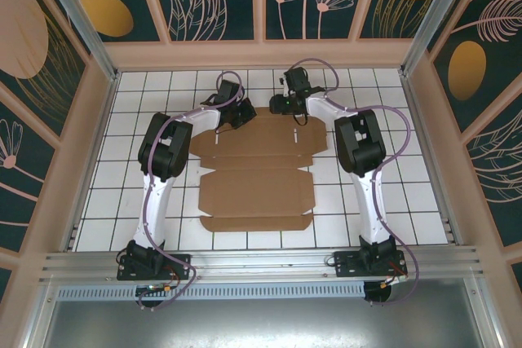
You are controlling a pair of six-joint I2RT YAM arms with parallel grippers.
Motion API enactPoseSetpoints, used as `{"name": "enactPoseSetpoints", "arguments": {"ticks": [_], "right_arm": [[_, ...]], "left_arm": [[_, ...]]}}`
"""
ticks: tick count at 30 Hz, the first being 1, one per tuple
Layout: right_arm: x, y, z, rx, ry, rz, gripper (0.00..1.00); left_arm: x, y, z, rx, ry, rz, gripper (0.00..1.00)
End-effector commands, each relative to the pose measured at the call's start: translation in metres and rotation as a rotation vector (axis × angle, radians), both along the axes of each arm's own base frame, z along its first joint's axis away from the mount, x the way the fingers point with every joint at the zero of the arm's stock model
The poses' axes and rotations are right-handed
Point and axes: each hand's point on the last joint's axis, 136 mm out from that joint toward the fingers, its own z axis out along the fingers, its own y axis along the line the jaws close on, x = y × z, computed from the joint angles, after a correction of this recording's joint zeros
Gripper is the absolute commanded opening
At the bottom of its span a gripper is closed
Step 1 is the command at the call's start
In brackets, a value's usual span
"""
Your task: Fold the paper box
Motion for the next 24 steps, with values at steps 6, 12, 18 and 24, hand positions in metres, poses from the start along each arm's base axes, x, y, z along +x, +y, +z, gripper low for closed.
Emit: {"name": "enactPoseSetpoints", "arguments": {"ticks": [6,12,18,24], "right_arm": [[-0.001,-0.027,0.063,0.071,-0.064,-0.059,0.54],[-0.025,-0.061,0.119,0.138,-0.151,-0.126,0.59],[-0.067,-0.104,0.101,0.194,-0.125,-0.199,0.62],[-0.094,-0.145,0.065,0.296,-0.027,-0.304,0.63]], "left_arm": [[-0.007,0.001,0.004,-0.014,0.067,-0.027,0.0],[0.001,-0.002,0.083,-0.164,-0.052,-0.012,0.04],[-0.022,0.001,0.11,-0.213,-0.097,-0.048,0.1],[-0.063,0.02,0.059,-0.142,0.014,-0.03,0.05]]}}
